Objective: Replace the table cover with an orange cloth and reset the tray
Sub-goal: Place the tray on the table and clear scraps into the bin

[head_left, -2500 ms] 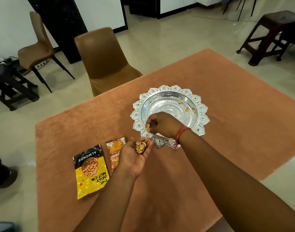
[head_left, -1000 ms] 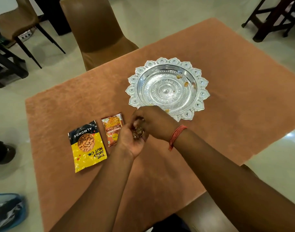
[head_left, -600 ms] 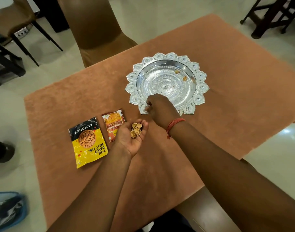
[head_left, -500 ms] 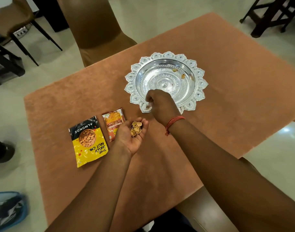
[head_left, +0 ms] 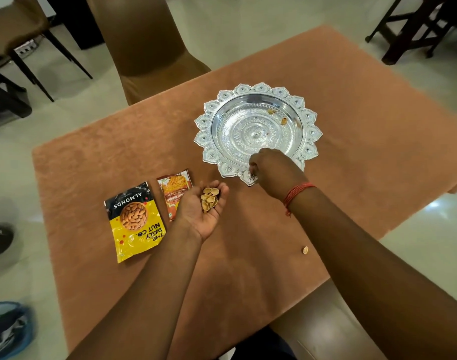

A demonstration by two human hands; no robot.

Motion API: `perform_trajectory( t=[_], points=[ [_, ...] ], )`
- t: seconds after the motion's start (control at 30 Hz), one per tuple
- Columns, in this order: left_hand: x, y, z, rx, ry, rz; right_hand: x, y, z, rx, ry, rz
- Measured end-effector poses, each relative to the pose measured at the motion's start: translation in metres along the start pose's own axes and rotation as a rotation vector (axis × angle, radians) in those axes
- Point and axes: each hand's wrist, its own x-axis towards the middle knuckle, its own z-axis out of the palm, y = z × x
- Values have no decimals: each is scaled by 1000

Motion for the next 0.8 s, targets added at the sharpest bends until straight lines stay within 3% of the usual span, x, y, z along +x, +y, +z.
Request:
perform_trajectory(
  t=[0.2, 0.33, 0.5, 0.67, 0.8],
  points=[
    [3, -5, 5, 2, -21, -19, -2, -14, -8, 263, 118, -46],
    [4, -4, 11, 17, -60, -3, -9, -41, -31, 408, -72, -267],
    [4, 1, 6, -16, -45, -29, 61, 11, -44, 148, 202, -77],
    [2, 4, -2, -5, -10, 4, 111, 60, -43, -364, 12, -75],
    [3, 8, -6, -14, 14, 27, 96, 68, -41, -459, 6, -97]
  ],
)
